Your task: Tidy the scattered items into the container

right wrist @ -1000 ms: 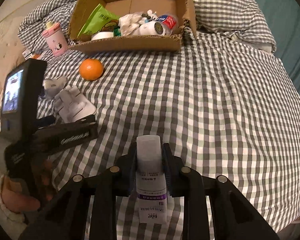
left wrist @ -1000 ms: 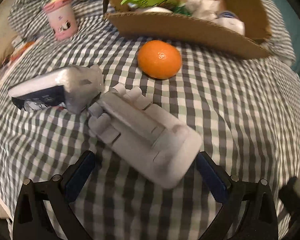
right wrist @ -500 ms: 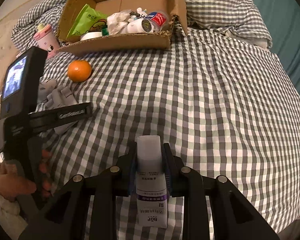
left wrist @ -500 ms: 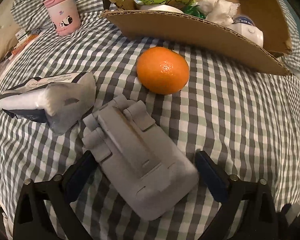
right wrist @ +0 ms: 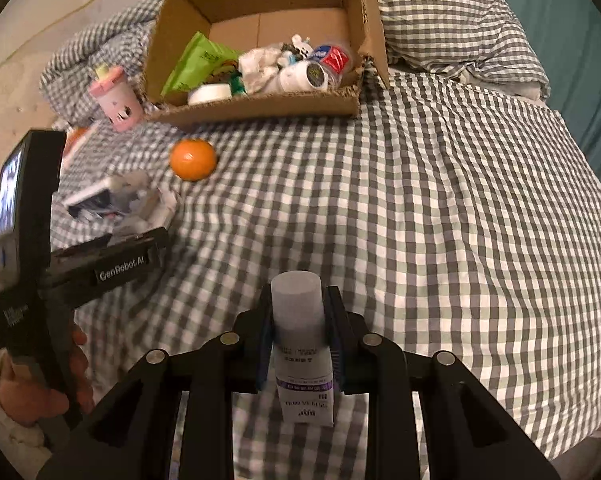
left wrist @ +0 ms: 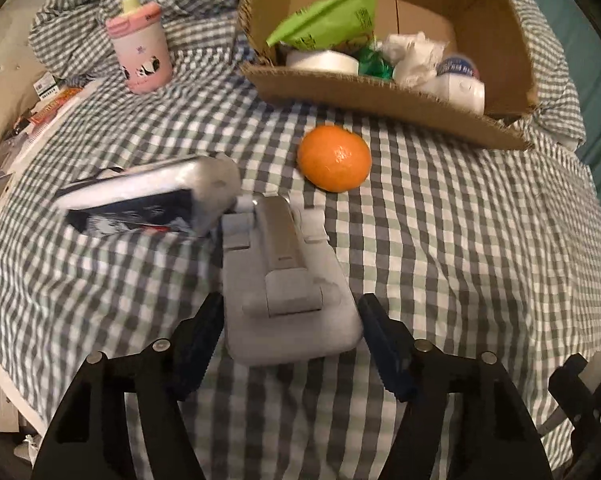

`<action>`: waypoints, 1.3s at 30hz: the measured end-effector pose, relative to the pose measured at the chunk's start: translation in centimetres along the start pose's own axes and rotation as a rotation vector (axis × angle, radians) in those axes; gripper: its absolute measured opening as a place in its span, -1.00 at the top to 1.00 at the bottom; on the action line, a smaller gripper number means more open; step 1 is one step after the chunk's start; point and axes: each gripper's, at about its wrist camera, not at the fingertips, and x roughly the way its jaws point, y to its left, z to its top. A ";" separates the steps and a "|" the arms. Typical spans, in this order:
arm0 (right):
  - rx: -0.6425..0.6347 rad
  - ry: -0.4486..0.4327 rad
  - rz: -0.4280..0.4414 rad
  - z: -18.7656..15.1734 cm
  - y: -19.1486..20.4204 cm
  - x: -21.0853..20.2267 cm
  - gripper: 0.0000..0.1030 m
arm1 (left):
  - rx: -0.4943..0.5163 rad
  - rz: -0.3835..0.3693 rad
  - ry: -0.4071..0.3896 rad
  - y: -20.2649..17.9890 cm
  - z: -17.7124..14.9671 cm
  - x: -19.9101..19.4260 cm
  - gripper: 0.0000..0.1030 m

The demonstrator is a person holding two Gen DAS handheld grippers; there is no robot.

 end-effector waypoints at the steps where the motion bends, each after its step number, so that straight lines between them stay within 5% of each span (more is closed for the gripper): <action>1: 0.000 -0.006 0.002 0.0 0.1 -0.3 0.54 | 0.001 -0.004 -0.011 0.3 0.1 -0.6 -0.33; 11: 0.020 -0.078 0.039 2.0 -0.1 -4.0 0.54 | 0.080 -0.061 -0.105 -0.9 1.2 -6.8 -0.25; 13: 0.024 -0.096 0.058 3.0 -0.3 -4.8 0.54 | 0.090 -0.069 -0.124 -1.2 1.7 -7.5 0.11; 14: 0.027 -0.104 0.065 3.5 -0.3 -5.1 0.54 | 0.107 -0.072 -0.136 -1.4 2.0 -8.0 0.62; 20: 0.039 -0.124 0.081 5.9 -0.7 -5.0 0.55 | 0.148 -0.108 -0.149 -2.2 4.1 -8.6 0.64; 22: 0.050 -0.113 0.091 5.9 -0.9 -4.3 0.55 | 0.153 -0.111 -0.128 -2.1 4.0 -7.7 0.34; 23: 0.056 -0.105 0.094 5.9 -1.1 -4.0 0.54 | 0.155 -0.108 -0.116 -1.9 3.8 -7.1 -0.44; 24: 0.062 -0.094 0.099 5.8 -1.2 -3.5 0.54 | 0.138 -0.081 -0.108 -1.6 3.4 -6.2 -1.00; 37: 0.077 -0.040 0.108 5.0 -1.9 -1.0 0.54 | 0.089 -0.045 0.030 -2.2 1.4 3.0 -1.00; 38: 0.075 -0.037 0.110 5.0 -1.9 -0.9 0.54 | 0.088 -0.047 0.040 -2.3 1.5 3.4 -0.92; 39: 0.077 -0.037 0.108 5.0 -2.0 -0.9 0.54 | 0.085 -0.052 0.053 -2.4 1.4 3.9 -0.60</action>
